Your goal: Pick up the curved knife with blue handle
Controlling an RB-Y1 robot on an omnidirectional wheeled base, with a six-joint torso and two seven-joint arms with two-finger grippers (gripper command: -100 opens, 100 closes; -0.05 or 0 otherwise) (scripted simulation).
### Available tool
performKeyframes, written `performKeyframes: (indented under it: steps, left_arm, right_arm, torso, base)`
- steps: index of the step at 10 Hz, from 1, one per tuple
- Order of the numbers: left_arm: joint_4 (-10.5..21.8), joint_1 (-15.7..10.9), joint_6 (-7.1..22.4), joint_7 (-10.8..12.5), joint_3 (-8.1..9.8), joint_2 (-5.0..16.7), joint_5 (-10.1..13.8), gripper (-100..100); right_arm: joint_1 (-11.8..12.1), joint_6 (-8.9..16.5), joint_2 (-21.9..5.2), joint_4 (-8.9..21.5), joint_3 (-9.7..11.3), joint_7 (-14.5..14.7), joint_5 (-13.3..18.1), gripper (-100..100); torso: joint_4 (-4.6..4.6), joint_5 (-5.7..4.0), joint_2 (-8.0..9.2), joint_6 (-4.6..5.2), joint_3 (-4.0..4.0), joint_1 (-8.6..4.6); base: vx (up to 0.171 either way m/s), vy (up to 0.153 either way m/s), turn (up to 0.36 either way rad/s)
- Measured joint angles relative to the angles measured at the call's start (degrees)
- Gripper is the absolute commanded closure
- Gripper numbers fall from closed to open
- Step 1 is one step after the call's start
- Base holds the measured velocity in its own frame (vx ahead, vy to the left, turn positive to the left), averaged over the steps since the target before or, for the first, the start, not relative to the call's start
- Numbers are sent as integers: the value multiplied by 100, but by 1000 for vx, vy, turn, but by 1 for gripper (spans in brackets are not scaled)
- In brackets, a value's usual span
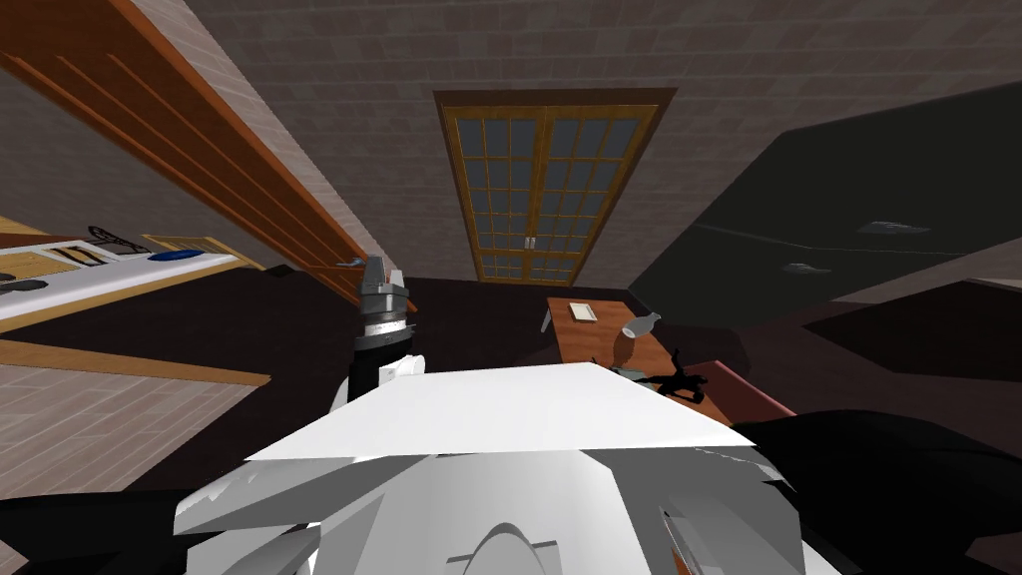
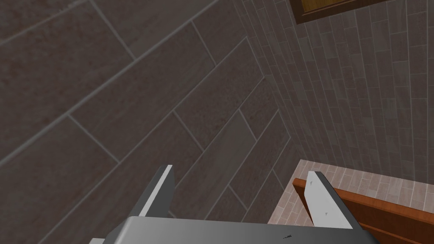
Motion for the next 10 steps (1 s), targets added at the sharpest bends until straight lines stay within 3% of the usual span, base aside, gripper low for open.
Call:
performKeyframes:
  steps: [1, 2, 4, 5, 7, 8, 10]
  left_arm:
    - [0, 0, 0, 0, 0, 0, 0, 0]
    - [0, 0, 0, 0, 0, 0, 0, 0]
    - [0, 1, 0, 0, 0, 0, 0, 0]
    - [0, 0, 0, 0, 0, 0, 0, 0]
    - [0, 0, 0, 0, 0, 0, 0, 0]
    - [0, 1, 0, 0, 0, 0, 0, 0]
    - [0, 1, 0, 0, -1, -1, 0, 0]
  right_arm:
    - [-89, 83, 78, 48, 22, 53, -36, -100]
    - [-276, 101, 154, 283, -38, 187, -97, -100]
    - [-183, 223, 142, 53, 94, 39, -60, -100]
    - [-330, 273, 206, 190, 94, 73, -111, -100]
    - [-423, 448, 338, 184, 153, 114, -165, -100]
    - [-431, 463, 345, 191, 153, 127, -169, 100]
    - [-430, 444, 359, 185, 160, 126, -167, 100]
  torso:
    - [2, -2, 11, 1, 7, -9]
    - [3, -2, 13, 1, 8, -8]
    - [0, 1, -3, 3, -1, 7]
    - [1, 0, 3, 0, 2, -2]
    - [2, -2, 9, 2, 6, -6]
    - [0, 1, 1, 3, 1, 3]
    - [-1, -2, -8, 3, -4, -5]
  base:
    - [-69, -54, 24]
    - [-37, -31, 6]
    - [-26, -26, 23]
    - [-65, -58, 55]
    - [-38, -35, 11]
    - [0, 0, 0]
    - [0, 0, 0]
